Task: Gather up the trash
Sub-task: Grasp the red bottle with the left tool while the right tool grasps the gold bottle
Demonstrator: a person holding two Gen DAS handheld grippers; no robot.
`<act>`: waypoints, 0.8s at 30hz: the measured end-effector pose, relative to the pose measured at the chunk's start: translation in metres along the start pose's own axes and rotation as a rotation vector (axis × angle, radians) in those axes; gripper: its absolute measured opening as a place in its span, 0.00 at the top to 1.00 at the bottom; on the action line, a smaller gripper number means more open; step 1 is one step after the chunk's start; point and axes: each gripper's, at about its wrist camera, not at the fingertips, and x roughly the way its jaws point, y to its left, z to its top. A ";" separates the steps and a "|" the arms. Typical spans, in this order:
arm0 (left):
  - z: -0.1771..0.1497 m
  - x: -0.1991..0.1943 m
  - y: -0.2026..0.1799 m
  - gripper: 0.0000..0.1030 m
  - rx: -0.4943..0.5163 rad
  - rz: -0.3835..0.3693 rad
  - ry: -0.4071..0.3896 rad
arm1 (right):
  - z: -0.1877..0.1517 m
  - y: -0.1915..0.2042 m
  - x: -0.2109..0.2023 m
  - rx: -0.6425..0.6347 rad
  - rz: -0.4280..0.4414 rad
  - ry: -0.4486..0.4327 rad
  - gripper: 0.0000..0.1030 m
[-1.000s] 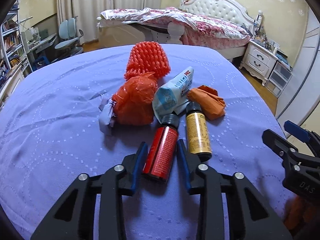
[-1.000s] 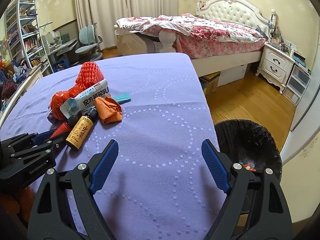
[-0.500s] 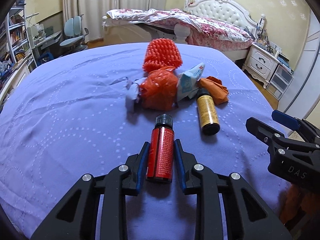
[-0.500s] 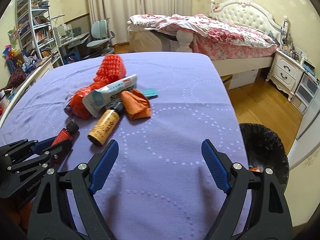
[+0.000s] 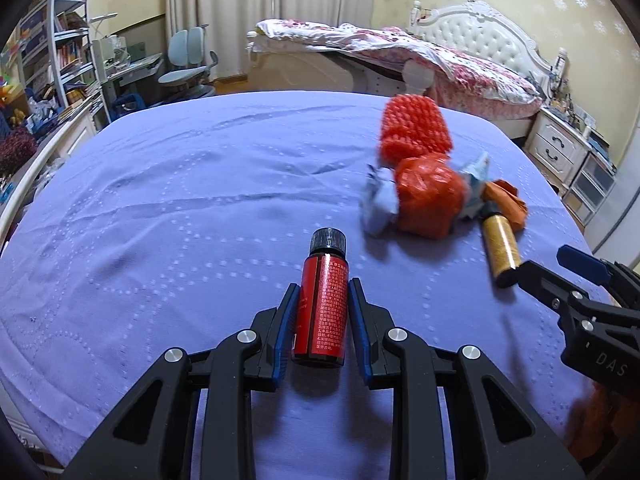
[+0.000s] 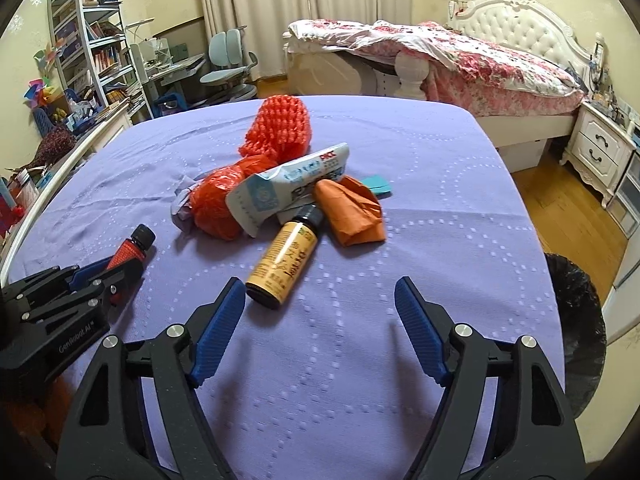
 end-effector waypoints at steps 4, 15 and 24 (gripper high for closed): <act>0.006 0.006 0.015 0.73 -0.027 0.014 0.003 | 0.004 0.010 0.007 -0.012 0.009 0.009 0.32; 0.013 0.014 0.028 0.73 -0.054 0.017 0.009 | 0.018 0.021 0.033 -0.020 -0.003 0.071 0.58; 0.012 0.009 0.026 0.73 -0.042 0.024 -0.002 | 0.014 0.015 0.028 -0.022 0.023 0.076 0.76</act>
